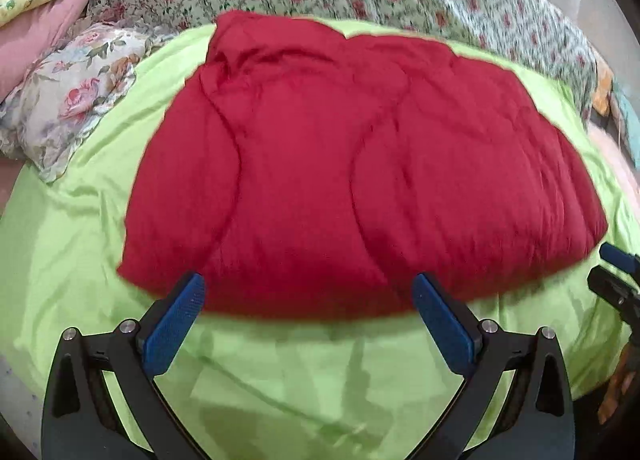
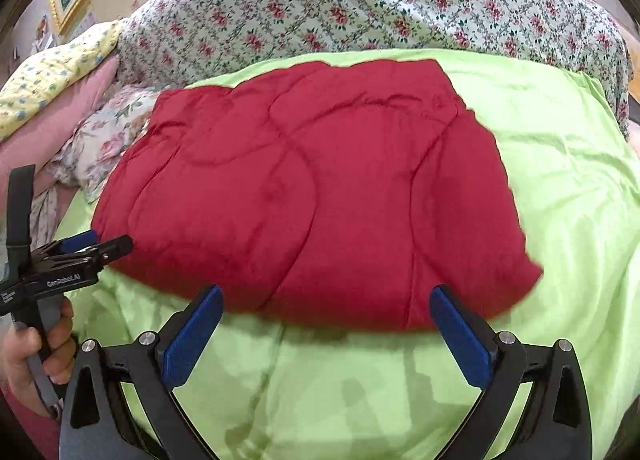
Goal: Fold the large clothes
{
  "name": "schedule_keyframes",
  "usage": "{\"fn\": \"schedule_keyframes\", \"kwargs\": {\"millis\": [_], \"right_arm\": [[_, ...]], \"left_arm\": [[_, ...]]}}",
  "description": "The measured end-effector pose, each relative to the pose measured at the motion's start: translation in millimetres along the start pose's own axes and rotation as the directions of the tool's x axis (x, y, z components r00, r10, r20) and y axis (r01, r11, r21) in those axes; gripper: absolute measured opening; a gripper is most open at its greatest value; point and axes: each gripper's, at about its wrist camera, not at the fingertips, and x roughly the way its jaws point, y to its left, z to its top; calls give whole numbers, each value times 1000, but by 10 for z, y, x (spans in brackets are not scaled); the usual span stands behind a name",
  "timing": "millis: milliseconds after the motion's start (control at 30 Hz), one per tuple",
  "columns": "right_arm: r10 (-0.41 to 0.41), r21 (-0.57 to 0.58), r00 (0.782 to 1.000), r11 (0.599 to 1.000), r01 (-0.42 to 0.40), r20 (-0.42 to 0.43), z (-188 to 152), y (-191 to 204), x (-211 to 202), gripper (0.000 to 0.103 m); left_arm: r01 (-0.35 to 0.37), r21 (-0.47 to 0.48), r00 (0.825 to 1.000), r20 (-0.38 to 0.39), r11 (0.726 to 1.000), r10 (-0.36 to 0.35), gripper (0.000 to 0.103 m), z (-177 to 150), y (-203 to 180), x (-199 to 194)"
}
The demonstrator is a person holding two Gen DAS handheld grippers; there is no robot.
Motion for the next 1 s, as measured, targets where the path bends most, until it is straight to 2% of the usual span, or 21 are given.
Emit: {"fn": "schedule_keyframes", "kwargs": {"millis": [133,200,300,500,633,1000], "right_arm": [[25,14,998,1000,-24,-49,-187,17,21,103],[37,19,997,999,-36,-69,-257,20,25,103],[39,16,997,999,-38,-73,-271,33,-51,103],[74,-19,997,997,-74,-9,-79,149,-477,103],[74,-47,996,996,-72,40,65,271,-657,103],[51,-7,998,999,-51,-27,130,229,-193,103]], "left_arm": [[-5,11,998,-65,1000,6,103,-241,-54,22],[-5,16,998,-69,1000,6,103,-307,-60,-23],[-11,17,999,-46,1000,12,103,-315,-31,-173],[10,41,1000,20,999,-11,103,-99,-40,-591],[-5,62,999,49,998,2,103,43,-119,-624],[-41,46,999,-17,998,42,103,91,-189,-282]]}}
